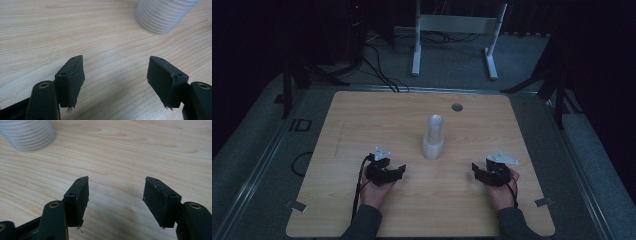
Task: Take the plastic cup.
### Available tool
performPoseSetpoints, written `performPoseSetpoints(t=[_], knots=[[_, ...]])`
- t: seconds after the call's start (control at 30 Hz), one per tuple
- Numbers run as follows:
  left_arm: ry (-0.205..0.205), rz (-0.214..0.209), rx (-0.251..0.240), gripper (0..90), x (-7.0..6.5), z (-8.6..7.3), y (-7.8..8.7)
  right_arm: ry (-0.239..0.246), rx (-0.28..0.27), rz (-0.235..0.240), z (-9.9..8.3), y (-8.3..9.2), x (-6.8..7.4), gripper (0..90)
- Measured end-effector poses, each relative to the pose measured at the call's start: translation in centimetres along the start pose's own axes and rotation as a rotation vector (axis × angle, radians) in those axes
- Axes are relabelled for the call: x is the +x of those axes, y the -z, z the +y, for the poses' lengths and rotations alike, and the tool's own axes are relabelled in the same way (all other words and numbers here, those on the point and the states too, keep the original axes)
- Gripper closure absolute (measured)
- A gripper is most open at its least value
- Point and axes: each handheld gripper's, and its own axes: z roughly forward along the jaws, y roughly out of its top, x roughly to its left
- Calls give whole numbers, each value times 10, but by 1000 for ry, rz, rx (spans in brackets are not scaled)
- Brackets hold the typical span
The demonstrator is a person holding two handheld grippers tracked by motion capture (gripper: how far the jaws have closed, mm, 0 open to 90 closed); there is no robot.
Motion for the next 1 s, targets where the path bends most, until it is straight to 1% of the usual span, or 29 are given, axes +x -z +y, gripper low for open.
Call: performPoseSetpoints(t=[0.07,0.13,0.2,0.37,0.47,0.63,0.8,0.9,0.93,0.97,1.0], knots=[[-12,-3,-1,280,-1,0,0,4,1,6,0,0,2,368],[-18,7,-2,280,-1,0,-1,11,1,9,1,0,3,368],[-21,8,-2,281,-1,0,-1,12,2,12,1,0,5,368],[-36,14,-7,297,-1,3,0,27,0,23,3,1,8,367],[-58,14,4,303,-2,6,1,34,-7,29,5,3,10,366],[-94,27,-15,313,-5,15,4,42,-20,47,10,7,12,367],[-125,26,-30,315,-6,24,7,58,-29,59,15,11,16,367],[-160,30,-43,315,-8,29,8,69,-36,68,19,14,17,366],[-160,30,-43,315,-8,29,8,69,-36,68,19,14,17,366],[-179,29,-54,315,-10,32,10,72,-38,69,21,15,18,367],[-191,33,-60,315,-10,33,11,80,-45,74,24,16,20,367]])
